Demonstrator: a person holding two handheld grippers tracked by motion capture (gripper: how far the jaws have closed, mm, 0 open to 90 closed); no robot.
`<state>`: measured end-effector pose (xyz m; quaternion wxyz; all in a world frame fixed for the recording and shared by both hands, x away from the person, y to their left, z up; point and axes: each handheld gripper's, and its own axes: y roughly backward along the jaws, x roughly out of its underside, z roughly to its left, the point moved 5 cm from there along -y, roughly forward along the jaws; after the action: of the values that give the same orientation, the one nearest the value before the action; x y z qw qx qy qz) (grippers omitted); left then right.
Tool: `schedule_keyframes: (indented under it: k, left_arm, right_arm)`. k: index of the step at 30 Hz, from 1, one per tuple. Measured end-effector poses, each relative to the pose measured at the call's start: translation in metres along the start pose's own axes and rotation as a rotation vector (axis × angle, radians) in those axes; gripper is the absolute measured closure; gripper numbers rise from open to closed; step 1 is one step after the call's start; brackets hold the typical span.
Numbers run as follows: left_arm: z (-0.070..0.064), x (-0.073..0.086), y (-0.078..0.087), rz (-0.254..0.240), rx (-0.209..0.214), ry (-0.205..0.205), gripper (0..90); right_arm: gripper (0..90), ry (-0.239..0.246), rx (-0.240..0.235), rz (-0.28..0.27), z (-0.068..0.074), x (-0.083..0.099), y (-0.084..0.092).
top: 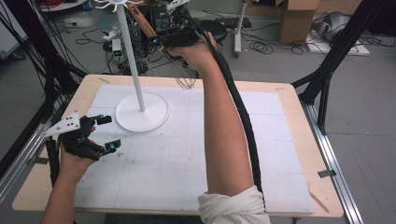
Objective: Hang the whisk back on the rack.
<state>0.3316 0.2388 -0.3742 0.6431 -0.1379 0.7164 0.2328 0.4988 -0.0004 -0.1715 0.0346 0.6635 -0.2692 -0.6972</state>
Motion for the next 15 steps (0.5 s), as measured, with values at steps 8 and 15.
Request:
schedule_keyframes:
  k: [8,15]
  left_arm:
    - [0.0,0.0,0.0,0.003,-0.002,0.0,1.7]
    - [0.0,0.0,0.0,-0.001,-0.001,0.0,1.7]
  right_arm:
    - [69.2,0.001,-0.014,-0.002,0.002,0.0,-0.008]
    - [69.2,-0.008,-0.012,0.0,0.001,-0.001,-0.014]
